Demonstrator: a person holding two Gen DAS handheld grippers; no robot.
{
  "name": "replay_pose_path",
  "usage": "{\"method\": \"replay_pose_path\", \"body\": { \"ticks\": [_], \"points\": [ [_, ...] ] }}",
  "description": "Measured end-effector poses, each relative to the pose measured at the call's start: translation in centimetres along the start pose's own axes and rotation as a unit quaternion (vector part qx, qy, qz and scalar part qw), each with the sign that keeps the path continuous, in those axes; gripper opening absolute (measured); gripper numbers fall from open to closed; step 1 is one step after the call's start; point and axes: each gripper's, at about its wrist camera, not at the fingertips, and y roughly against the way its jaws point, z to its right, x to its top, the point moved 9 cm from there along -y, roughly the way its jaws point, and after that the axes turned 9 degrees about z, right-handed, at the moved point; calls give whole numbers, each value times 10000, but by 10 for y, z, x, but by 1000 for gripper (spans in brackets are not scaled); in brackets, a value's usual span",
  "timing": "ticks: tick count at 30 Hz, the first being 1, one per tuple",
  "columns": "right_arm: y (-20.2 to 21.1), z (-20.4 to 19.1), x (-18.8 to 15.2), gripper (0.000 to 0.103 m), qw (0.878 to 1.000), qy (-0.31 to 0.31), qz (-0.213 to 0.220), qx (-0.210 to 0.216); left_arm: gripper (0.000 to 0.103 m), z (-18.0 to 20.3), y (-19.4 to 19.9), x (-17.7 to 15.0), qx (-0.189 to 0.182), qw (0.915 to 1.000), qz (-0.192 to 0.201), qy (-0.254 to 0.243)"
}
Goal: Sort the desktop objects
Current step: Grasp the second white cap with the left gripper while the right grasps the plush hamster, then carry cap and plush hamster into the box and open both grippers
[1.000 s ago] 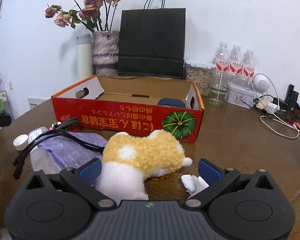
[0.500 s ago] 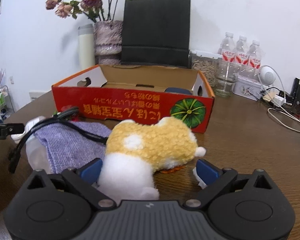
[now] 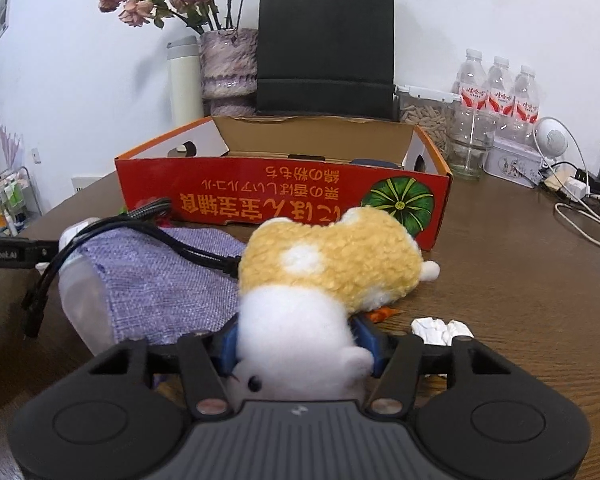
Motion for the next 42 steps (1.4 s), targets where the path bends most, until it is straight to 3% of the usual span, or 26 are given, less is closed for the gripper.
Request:
{"method": "replay_pose_path", "body": {
  "ticks": [4, 6, 19, 28, 36, 42],
  "points": [
    [0, 0, 0, 55, 10000, -25, 3, 14, 60, 4, -1, -3, -66, 9999, -97, -7],
    [0, 0, 0, 55, 10000, -28, 7, 23, 41, 5, 0, -4, -92, 9999, -78, 11],
    [18, -3, 11, 50, 9987, 99, 507, -4, 41, 11, 12, 2, -59, 9997, 203, 124],
    [29, -3, 31, 50, 9961, 88, 875, 46, 41, 31, 32, 38, -360, 9964, 764, 75],
    [36, -3, 85, 50, 9896, 311, 1401, 57, 41, 60, 33, 97, -503, 9894, 1340, -239],
    [23, -7, 134, 50, 9824, 490, 1802, -2, 41, 91, 7, 136, -622, 9855, 1559, -237]
  ]
}}
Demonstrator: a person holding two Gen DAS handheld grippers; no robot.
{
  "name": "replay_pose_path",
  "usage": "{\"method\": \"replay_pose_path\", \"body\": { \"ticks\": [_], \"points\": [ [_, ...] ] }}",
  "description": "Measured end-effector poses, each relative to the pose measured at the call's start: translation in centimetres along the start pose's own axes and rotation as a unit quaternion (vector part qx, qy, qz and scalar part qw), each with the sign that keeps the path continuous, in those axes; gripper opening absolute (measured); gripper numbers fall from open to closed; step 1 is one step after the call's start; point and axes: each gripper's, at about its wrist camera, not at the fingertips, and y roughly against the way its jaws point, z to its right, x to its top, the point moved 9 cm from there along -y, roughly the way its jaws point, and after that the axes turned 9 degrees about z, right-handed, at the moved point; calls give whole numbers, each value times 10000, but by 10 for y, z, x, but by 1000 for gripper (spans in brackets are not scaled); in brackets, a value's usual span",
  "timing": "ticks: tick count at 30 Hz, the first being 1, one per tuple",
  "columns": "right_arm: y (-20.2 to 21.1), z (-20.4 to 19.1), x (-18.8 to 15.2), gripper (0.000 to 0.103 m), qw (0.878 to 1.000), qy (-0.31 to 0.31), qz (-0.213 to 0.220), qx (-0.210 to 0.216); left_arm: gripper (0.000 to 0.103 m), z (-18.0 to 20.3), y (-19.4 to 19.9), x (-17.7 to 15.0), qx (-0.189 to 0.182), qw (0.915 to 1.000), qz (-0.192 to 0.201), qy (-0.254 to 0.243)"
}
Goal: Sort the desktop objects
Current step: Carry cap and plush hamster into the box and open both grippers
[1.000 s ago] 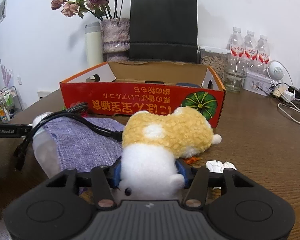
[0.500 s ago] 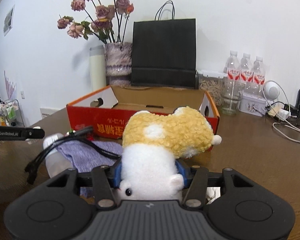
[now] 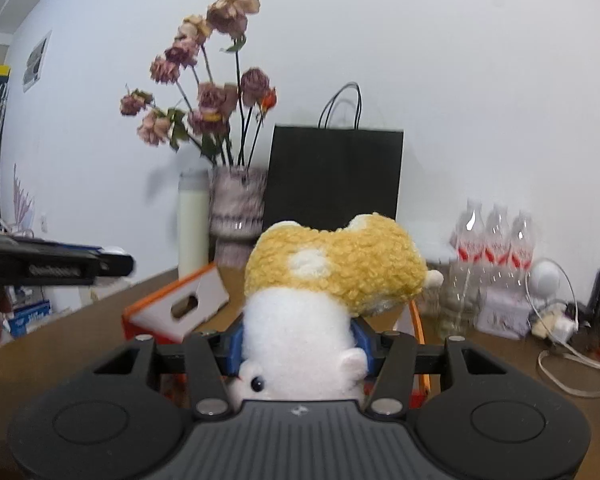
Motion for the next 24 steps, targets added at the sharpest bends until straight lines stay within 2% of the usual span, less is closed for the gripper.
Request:
{"method": "replay_pose_path", "body": {
  "ticks": [7, 17, 24],
  "points": [
    [-51, 4, 14, 50, 9997, -228, 73, 17, 41, 11, -50, 2, 77, 10000, 3, 17],
    [-133, 21, -24, 50, 9976, -239, -656, 31, 41, 24, -129, -27, 14, 9983, -481, -339],
    [-163, 32, -47, 50, 9938, -234, -1087, -8, 41, 23, -157, -44, 40, 9957, -846, -380]
  ]
}}
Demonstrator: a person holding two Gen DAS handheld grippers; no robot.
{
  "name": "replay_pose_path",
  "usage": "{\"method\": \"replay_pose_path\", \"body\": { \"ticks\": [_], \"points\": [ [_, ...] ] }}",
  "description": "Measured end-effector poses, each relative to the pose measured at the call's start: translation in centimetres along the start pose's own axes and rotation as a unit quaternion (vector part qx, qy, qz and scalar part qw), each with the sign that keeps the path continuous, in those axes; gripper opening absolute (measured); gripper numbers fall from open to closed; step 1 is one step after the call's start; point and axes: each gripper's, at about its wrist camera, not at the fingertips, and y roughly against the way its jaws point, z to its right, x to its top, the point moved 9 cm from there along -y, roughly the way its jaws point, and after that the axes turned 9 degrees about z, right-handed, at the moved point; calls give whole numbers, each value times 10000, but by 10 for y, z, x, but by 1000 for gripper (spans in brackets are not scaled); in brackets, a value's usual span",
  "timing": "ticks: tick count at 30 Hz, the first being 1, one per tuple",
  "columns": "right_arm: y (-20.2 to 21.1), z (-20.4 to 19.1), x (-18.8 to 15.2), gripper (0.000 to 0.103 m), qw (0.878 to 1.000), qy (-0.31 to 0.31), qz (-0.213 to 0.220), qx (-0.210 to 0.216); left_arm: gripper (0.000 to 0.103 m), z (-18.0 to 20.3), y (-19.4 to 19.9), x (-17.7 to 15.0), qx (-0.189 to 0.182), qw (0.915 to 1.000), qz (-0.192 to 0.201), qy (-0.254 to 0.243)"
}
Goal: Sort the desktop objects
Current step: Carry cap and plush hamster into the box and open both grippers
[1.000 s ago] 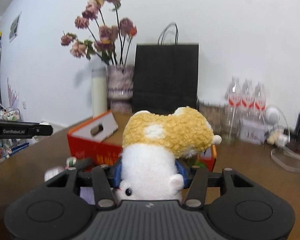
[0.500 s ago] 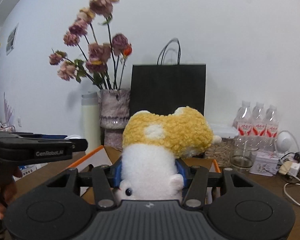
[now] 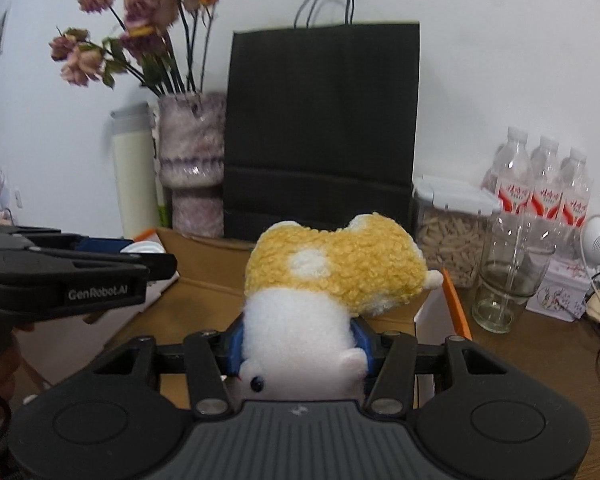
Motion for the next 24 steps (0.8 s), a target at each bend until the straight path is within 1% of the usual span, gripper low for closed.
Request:
{"method": "replay_pose_path", "body": {
  "ticks": [4, 8, 10, 12, 13, 14, 15, 16, 17, 18, 19, 20, 22, 24],
  "points": [
    [-6, 3, -9, 50, 9998, -42, -176, 7, 41, -2, -7, -9, -12, 9997, -241, 62],
    [-7, 1, -14, 50, 9997, -40, -244, 35, 41, -5, -9, -12, 42, 9993, -338, 132],
    [-6, 0, -15, 51, 9996, -20, -264, 46, 45, -6, -9, -14, 59, 9992, -378, 151],
    [-7, -2, -17, 51, 9995, 0, -317, 61, 60, -6, -9, -15, 103, 9990, -407, 147],
    [-8, -2, -18, 53, 9994, -8, -342, 72, 65, -7, -9, -15, 135, 9990, -409, 142],
    [-8, -2, -18, 53, 9993, -33, -364, 79, 77, -7, -9, -14, 163, 9990, -394, 136],
    [-8, -2, -19, 54, 9992, -55, -378, 82, 85, -8, -8, -13, 188, 9991, -366, 134],
    [-7, -2, -19, 57, 9993, -59, -374, 77, 89, -8, -7, -11, 205, 9992, -330, 127],
    [-6, -1, -18, 60, 9994, -52, -340, 50, 96, -8, -5, -10, 229, 9993, -294, 104],
    [-5, -1, -16, 68, 9995, -48, -302, 22, 103, -7, -4, -9, 240, 9993, -271, 73],
    [-3, 0, -14, 76, 9997, -46, -254, 0, 103, -6, -3, -8, 233, 9994, -241, 39],
    [-1, 0, -13, 78, 9998, -47, -217, -11, 103, -5, -2, -7, 247, 9994, -223, 17],
    [1, 1, -10, 87, 9998, -48, -174, -28, 103, -5, -1, -7, 276, 9993, -245, 16],
    [4, 1, -8, 88, 9999, -44, -149, -42, 103, -5, 0, -7, 311, 9992, -258, 71]
  ]
}}
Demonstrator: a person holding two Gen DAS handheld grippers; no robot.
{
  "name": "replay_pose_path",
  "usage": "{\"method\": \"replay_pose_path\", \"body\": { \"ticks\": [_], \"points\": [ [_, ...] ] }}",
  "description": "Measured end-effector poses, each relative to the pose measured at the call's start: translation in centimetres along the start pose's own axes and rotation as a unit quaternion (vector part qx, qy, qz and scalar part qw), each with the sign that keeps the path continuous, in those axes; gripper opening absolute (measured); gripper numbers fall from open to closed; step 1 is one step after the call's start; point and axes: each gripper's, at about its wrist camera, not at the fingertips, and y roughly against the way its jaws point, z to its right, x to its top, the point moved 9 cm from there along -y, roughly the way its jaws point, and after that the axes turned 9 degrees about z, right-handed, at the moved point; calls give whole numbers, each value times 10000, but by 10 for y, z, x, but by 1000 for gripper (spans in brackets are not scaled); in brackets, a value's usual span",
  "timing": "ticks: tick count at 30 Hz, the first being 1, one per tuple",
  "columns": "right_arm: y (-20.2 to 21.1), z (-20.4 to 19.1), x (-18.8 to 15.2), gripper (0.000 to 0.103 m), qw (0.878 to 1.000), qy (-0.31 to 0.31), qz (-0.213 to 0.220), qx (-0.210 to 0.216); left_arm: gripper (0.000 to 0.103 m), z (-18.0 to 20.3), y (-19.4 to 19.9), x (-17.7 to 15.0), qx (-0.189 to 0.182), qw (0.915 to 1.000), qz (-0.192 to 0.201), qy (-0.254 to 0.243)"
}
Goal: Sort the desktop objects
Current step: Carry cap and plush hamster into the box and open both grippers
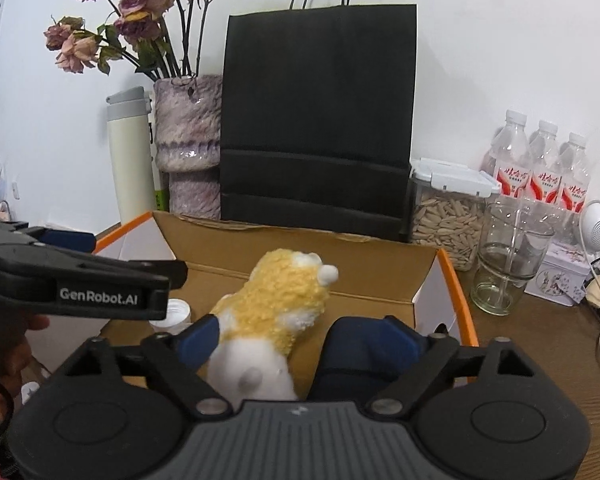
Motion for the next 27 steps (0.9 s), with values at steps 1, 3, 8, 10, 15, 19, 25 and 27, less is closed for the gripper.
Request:
{"method": "replay_pose_path", "body": {
  "ticks": [1, 3, 8, 10, 15, 19, 25, 27],
  "points": [
    [1, 0, 1, 88, 10000, -3, 5, -4, 103, -1, 1, 1, 12, 10000, 8, 38],
    [2, 1, 2, 88, 10000, -26, 9, -12, 103, -3, 3, 3, 62, 9999, 13, 134],
    [6, 4, 5, 89, 9999, -143, 22, -46, 103, -8, 10, 10, 210, 9996, 167, 117],
    [8, 5, 6, 90, 9998, -206, 26, -61, 103, -11, 11, 9, 326, 9993, 131, 95],
    [15, 4, 10, 96, 9997, -216, 111, -97, 103, -18, 20, 6, 465, 9987, 101, 167],
    [24, 1, 12, 98, 9996, -193, 180, -82, 103, -20, 38, 9, 419, 9984, 331, 161],
    [43, -1, 12, 103, 9993, -247, 251, -117, 103, -19, 73, 19, 447, 9950, 894, 50],
    [49, 0, 11, 103, 9992, -258, 270, -149, 103, -18, 84, 20, 430, 9942, 988, 39]
  ]
}}
